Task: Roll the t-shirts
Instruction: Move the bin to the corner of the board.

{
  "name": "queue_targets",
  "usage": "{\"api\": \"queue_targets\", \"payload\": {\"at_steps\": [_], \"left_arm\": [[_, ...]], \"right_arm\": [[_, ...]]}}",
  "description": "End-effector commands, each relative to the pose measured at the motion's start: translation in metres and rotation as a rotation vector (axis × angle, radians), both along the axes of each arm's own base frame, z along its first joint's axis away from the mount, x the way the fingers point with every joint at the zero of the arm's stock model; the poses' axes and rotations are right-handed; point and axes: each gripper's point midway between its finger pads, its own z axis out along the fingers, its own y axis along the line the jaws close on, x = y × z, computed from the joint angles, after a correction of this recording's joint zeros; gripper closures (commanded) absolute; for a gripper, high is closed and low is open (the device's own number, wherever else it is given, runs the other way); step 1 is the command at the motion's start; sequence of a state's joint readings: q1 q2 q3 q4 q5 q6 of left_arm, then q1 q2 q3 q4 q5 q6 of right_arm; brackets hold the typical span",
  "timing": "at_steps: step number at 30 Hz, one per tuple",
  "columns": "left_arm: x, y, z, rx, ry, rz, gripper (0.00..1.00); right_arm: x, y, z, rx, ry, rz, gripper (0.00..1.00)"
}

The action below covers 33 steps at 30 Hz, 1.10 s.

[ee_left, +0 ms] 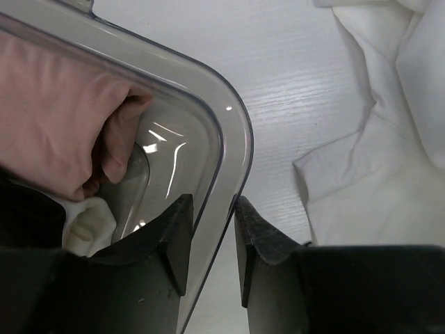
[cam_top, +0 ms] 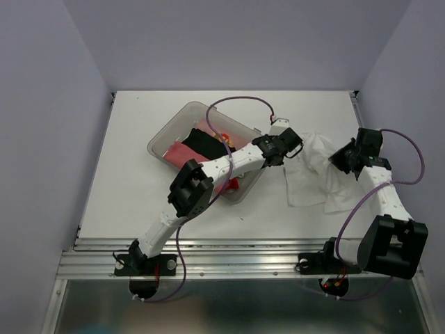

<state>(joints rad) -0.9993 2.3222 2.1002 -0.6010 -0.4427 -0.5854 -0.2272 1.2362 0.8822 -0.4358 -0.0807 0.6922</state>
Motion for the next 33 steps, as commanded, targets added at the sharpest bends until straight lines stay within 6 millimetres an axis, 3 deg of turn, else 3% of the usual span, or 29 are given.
{"api": "queue_targets", "payload": {"at_steps": [1, 6, 11, 13, 15, 16, 17, 18, 20, 21, 24, 25, 33], "left_arm": [[-0.001, 0.019, 0.008, 0.043, -0.028, 0.035, 0.73], [-0.012, 0.034, 0.008, 0.091, -0.022, -0.01, 1.0], [-0.022, 0.052, 0.014, 0.144, -0.033, -0.062, 1.0], [-0.03, 0.064, 0.007, 0.189, -0.024, -0.1, 1.0], [-0.033, 0.073, 0.018, 0.186, -0.046, -0.115, 1.0], [-0.038, 0.086, 0.008, 0.229, -0.033, -0.124, 1.0], [-0.04, 0.091, 0.016, 0.22, -0.048, -0.125, 1.0], [-0.047, 0.104, 0.007, 0.256, -0.033, -0.127, 1.0], [-0.051, 0.118, 0.012, 0.26, -0.038, -0.121, 1.0], [-0.057, 0.13, 0.002, 0.29, -0.019, -0.119, 1.0], [-0.063, 0.151, 0.003, 0.296, -0.013, -0.105, 1.0], [-0.068, 0.163, -0.007, 0.326, 0.008, -0.107, 1.0], [-0.076, 0.228, -0.01, 0.407, 0.033, -0.039, 1.0]], "right_arm": [[0.004, 0.003, 0.008, -0.001, -0.054, 0.022, 0.98], [0.003, 0.004, 0.006, 0.003, -0.053, 0.022, 0.98], [0.002, 0.004, 0.005, 0.003, -0.048, 0.023, 0.98], [0.002, 0.004, 0.004, 0.002, -0.047, 0.024, 0.98], [0.002, 0.005, 0.005, 0.004, -0.05, 0.026, 0.98], [0.002, 0.005, 0.005, 0.005, -0.05, 0.028, 0.98], [0.002, 0.005, 0.005, 0.006, -0.049, 0.027, 0.98], [0.002, 0.005, 0.006, 0.006, -0.052, 0.027, 0.98], [0.002, 0.006, 0.006, 0.008, -0.052, 0.029, 0.98], [0.001, 0.006, 0.005, 0.011, -0.051, 0.028, 0.98], [0.001, 0.007, 0.005, 0.014, -0.053, 0.027, 0.98], [0.0, 0.007, 0.004, 0.015, -0.05, 0.027, 0.98], [-0.001, 0.008, -0.001, 0.017, -0.042, 0.031, 0.98]]}}
